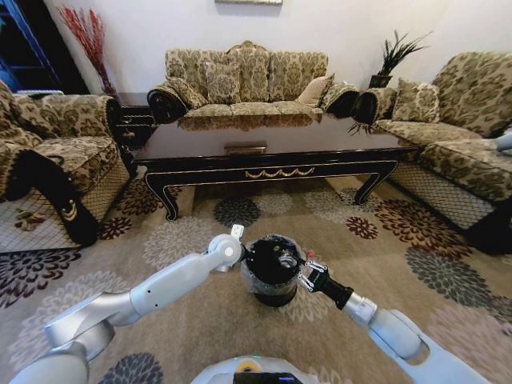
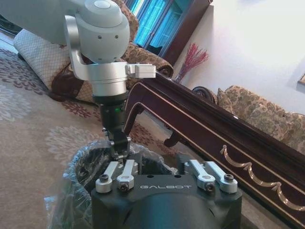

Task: Move to the front of the table and pick up the trash from the floor, then place it into the trash bin.

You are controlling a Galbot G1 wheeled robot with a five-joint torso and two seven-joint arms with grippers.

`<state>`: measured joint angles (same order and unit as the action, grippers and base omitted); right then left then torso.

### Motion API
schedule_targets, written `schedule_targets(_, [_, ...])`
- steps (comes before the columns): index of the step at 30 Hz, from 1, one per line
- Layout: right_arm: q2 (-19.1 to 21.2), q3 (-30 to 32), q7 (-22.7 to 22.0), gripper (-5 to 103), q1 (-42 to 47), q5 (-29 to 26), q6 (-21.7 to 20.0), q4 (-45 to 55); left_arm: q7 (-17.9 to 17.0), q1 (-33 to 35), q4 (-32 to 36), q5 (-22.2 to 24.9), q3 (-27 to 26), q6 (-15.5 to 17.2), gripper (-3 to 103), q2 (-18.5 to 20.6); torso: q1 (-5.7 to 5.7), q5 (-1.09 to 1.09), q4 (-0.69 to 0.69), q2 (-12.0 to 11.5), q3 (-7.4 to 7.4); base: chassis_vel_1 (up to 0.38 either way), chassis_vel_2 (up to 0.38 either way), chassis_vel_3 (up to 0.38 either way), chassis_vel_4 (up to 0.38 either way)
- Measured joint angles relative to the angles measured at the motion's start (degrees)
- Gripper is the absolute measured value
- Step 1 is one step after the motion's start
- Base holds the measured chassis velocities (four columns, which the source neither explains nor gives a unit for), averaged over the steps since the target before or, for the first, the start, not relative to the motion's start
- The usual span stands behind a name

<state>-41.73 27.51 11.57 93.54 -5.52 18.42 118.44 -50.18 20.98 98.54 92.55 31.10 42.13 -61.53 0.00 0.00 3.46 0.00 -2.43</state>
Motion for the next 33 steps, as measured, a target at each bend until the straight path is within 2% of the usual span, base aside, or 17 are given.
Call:
schedule_targets(2, [-0.26, 0.09, 0.00, 50, 0.74, 0.14, 0.00, 0.59, -0.06, 0.14, -0.11, -0.14, 0.07, 0.01, 0, -0.06, 0.00, 0.00, 0.00, 0.00, 0.00, 0.000, 0.000, 0.000, 0.000])
schedule_targets(5, [-0.44, 0.36, -0.04, 56, 1.02, 0.15, 0.00, 0.89, -0.06, 0.14, -0.04, -0.16, 0.06, 0.00, 0, -0.03, 0.00, -0.01, 0.00, 0.00, 0.00, 0.000, 0.000, 0.000, 0.000])
schedule_targets(8, [-1.08, 0.59, -0.34, 73, 1.28, 0.17, 0.00, 1.14, -0.05, 0.26, 0.39, -0.57, -0.03, 0.00, 0, 0.61, 0.00, -0.01, 0.01, 0.00, 0.00, 0.000, 0.000, 0.000, 0.000])
schedule_targets(10, [-1.29, 0.62, -0.45, 73, 1.35, 0.27, 0.00, 1.22, -0.06, 0.34, 0.46, -0.87, -0.11, 0.00, 0, 0.81, 0.00, -0.01, 0.00, 0.00, 0.00, 0.000, 0.000, 0.000, 0.000])
schedule_targets(11, [-1.90, 0.67, -0.71, 83, 1.82, 0.41, 0.00, 1.58, -0.14, 0.66, 0.62, -1.23, -0.56, 0.00, 0, 1.28, 0.00, 0.00, 0.00, 0.00, 0.00, 0.000, 0.000, 0.000, 0.000])
schedule_targets(14, [-2.83, 0.81, -1.02, 88, 2.60, 0.37, -0.02, 2.09, -0.18, 1.29, 1.11, -1.33, -1.45, 0.00, 0, 2.02, 0.00, -0.01, 0.00, 0.00, 0.00, 0.000, 0.000, 0.000, 0.000])
schedule_targets(16, [-3.89, 1.13, -1.59, 97, 2.73, -0.39, -0.21, 1.98, -0.18, 2.30, 1.98, -1.31, -2.74, 0.00, 0, 3.12, 0.00, -0.01, 0.01, 0.00, 0.00, 0.000, 0.000, 0.000, 0.000])
schedule_targets(22, [-4.99, 1.86, -3.85, 100, 1.02, -3.97, -1.09, -0.36, -0.17, 4.97, 3.84, -1.29, -6.37, 0.00, 0, 5.69, 0.00, -0.02, 0.00, 0.00, 0.00, 0.000, 0.000, 0.000, 0.000])
schedule_targets(26, [-5.86, 2.55, -7.46, 100, -1.06, -9.99, -2.96, -3.11, 0.14, 9.32, 5.28, -1.63, -10.98, 0.00, 0, 9.08, 0.00, -0.02, 0.00, 0.00, 0.00, 0.000, 0.000, 0.000, 0.000])
schedule_targets(27, [-5.86, 2.55, -7.46, 100, -1.06, -9.99, -2.96, -3.11, 0.14, 9.32, 5.28, -1.63, -10.98, 0.00, 0, 9.08, 0.00, -0.02, 0.00, 0.00, 0.00, 0.000, 0.000, 0.000, 0.000])
schedule_targets(31, [-5.94, 2.53, -11.16, 100, -2.69, -17.98, -6.54, -7.20, 1.26, 15.64, 7.26, -2.49, -19.49, 0.00, 0, 13.29, 0.00, -0.02, 0.00, 0.00, 0.00, 0.000, 0.000, 0.000, 0.000])
schedule_targets(32, [-5.94, 2.53, -11.16, 100, -2.69, -17.98, -6.54, -7.20, 1.26, 15.64, 7.26, -2.49, -19.49, 0.00, 0, 13.29, 0.00, -0.02, 0.00, 0.00, 0.00, 0.000, 0.000, 0.000, 0.000])
schedule_targets(33, [-5.90, 2.17, -12.17, 100, -3.21, -19.97, -7.96, -8.32, 1.46, 17.36, 7.72, -2.96, -22.10, 0.00, 0, 14.10, 0.00, -0.01, 0.00, 0.00, 0.00, 0.000, 0.000, 0.000, 0.000])
